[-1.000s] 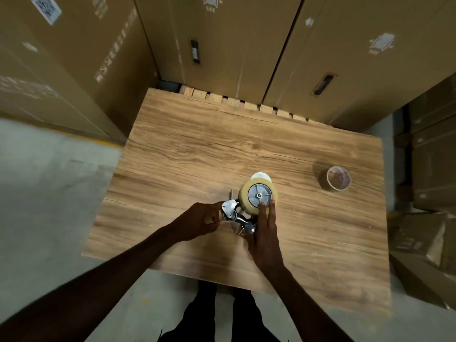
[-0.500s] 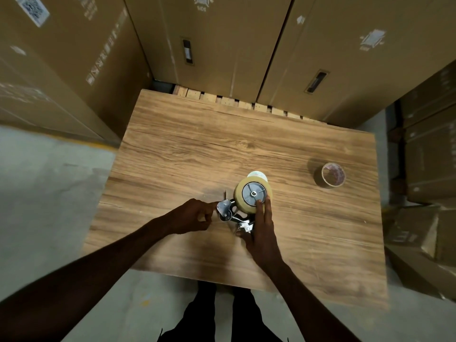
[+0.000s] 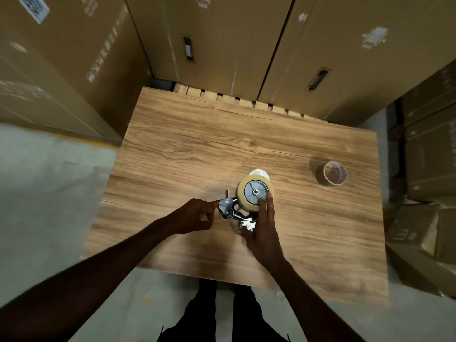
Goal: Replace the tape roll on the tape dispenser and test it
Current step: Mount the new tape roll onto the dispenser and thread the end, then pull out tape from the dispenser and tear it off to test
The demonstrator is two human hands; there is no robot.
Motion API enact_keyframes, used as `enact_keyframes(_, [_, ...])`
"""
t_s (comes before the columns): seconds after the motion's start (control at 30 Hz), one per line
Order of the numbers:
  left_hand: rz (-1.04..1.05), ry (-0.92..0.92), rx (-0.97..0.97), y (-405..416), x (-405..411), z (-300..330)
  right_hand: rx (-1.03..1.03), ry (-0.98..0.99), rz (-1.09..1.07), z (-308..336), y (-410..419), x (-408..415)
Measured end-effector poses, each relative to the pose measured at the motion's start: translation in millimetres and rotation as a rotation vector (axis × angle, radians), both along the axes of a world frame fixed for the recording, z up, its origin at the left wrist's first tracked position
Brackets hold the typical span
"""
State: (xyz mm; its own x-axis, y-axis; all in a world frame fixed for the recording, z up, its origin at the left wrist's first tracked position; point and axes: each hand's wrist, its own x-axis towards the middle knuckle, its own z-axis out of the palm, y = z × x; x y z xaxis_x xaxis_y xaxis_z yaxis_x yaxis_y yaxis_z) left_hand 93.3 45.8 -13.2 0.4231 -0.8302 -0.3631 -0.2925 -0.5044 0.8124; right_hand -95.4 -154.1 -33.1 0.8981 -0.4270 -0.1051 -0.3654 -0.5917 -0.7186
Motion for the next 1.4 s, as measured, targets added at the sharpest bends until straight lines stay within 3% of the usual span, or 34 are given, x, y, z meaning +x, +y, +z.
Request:
enact_keyframes(0.1, [0.021, 0.02, -0.014, 1, -1, 0, 0.011, 0.078, -0.204, 0, 5, -5])
enact_keyframes(0.17, [0.023, 0.042, -0.036, 1, -1, 1, 0.128, 0.154, -0.35, 2, 11, -10])
enact_keyframes(0.3, [0.024, 0.04, -0.113, -10, 4, 19, 0.204, 0.249, -0.304, -1, 10, -6])
enact_keyframes(0.43, [-0.022, 0.042, -0.113, -37, 26, 64, 0.328, 0.152, -0.369, 19, 2, 7])
enact_keyframes(0.57, [-0.267, -0.241, -0.055, -80, 46, 121, 0.442, 0.096, -0.441, 38, -9, 16])
enact_keyframes(0.7, [-0.351, -0.425, 0.037, -116, 46, 174, 0.559, 0.054, -0.499, 57, -23, 25])
enact_keyframes(1.1, [-0.483, -0.309, 0.201, -138, 53, 271, 0.467, -0.019, -0.419, 112, -42, 27])
enact_keyframes(1.4, [-0.347, -0.284, 0.23, -118, 84, 307, 0.542, -0.006, -0.502, 141, -34, 22])
